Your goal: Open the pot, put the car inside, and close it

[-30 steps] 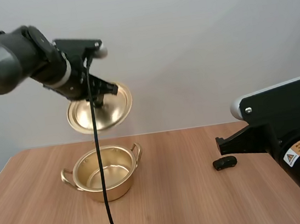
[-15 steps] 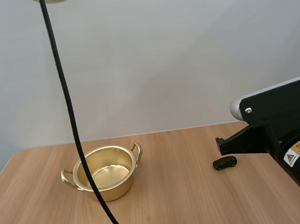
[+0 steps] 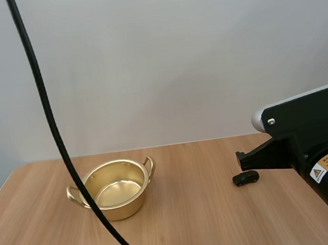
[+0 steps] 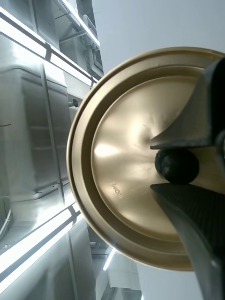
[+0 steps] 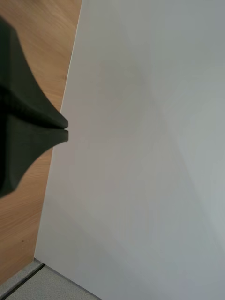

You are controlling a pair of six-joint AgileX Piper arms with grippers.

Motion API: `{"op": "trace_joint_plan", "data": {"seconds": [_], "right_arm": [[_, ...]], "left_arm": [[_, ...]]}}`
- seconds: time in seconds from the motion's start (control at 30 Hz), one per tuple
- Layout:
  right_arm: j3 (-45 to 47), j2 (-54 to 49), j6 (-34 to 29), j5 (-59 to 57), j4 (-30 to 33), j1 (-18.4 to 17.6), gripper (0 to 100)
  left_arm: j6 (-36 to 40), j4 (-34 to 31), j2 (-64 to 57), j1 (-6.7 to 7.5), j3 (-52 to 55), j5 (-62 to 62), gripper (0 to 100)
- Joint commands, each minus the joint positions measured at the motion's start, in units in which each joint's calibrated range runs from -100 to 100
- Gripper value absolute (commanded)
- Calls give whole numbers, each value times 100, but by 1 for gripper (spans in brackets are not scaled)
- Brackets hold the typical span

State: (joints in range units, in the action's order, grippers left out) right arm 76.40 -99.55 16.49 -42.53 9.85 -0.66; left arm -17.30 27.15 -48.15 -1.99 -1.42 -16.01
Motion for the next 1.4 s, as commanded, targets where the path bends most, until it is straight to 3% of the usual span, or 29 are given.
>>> {"op": "trace_joint_plan", "data": {"seconds": [0.0,0.2,0.53,0.87,1.17,1.37], "right_arm": [[8,225,-5,46,-6,1,0],[-8,1142,575,728,-6,14,0],[-744,2796,598,947,-422,420,0],[-1713,4579,631,180,-399,439,0],[-1792,5905,645,155,-384,439,0],[-1975,6483,1051,-272,-394,439,0]], "left_arm": [[2,-3,-5,-4,-315,-71,0],[2,-3,-5,-4,-1015,-523,0],[2,10,7,-4,-1654,-660,0],[2,-2,7,-4,-1899,-1002,0],[2,-2,7,-4,-1899,-1002,0],[2,-3,64,-4,-1899,-1018,0]]}}
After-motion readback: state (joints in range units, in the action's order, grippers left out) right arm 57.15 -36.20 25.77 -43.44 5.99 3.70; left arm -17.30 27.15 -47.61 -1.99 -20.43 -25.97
